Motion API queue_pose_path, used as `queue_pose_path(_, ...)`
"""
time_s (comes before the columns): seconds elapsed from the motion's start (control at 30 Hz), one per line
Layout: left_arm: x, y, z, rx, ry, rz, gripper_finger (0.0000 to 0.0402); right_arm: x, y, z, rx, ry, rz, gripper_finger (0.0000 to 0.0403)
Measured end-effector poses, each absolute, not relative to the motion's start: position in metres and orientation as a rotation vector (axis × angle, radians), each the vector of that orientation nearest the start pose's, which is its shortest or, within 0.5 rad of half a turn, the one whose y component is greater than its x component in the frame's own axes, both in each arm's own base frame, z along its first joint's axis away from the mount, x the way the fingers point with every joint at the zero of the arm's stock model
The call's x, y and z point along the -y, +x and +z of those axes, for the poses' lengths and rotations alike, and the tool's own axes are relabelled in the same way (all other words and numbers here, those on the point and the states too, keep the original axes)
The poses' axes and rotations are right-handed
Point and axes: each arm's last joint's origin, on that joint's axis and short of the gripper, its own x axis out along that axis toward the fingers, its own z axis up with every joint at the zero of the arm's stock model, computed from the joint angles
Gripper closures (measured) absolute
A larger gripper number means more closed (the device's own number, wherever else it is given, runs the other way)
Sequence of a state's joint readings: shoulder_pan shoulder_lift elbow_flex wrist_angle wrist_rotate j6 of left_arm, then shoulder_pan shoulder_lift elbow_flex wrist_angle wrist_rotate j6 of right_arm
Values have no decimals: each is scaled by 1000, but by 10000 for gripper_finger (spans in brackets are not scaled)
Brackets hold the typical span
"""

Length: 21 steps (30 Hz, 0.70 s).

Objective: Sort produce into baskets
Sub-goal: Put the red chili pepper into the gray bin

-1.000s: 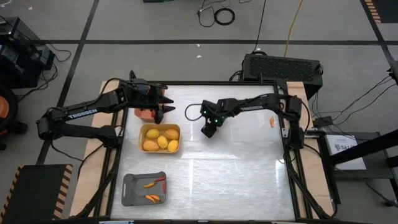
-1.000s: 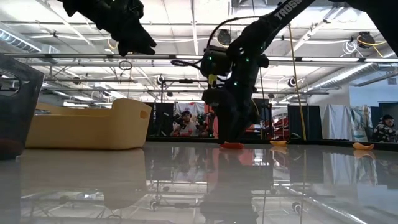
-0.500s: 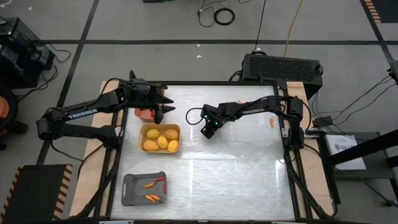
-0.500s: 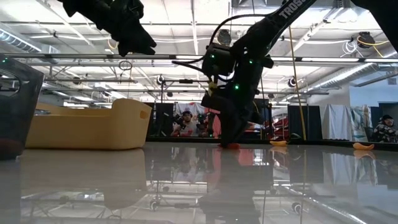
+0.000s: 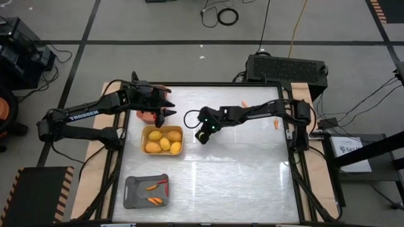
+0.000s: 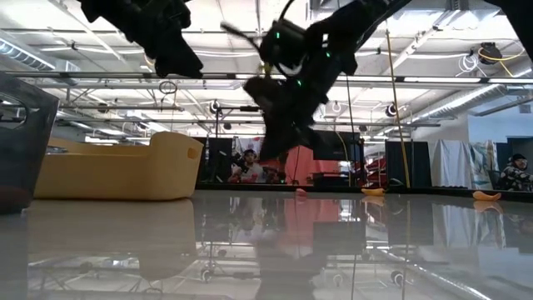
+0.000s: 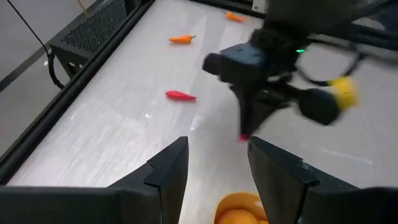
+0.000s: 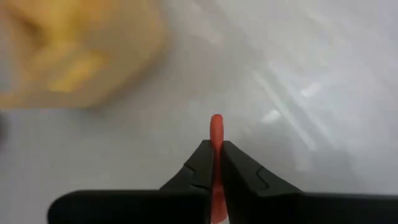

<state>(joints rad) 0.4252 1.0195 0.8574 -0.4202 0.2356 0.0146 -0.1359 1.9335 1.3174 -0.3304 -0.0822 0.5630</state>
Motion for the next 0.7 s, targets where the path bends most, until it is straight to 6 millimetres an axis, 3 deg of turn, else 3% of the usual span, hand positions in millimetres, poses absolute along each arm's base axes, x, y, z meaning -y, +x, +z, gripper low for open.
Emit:
queue_pose_path(0.37,-80,194,290,-613,-157,153,228,9,419,193,-741,641,-166,393)
queue_pose_path(0.7,-74,191,285,-688,-160,87,228,-33,441,215,-384,437,10,394)
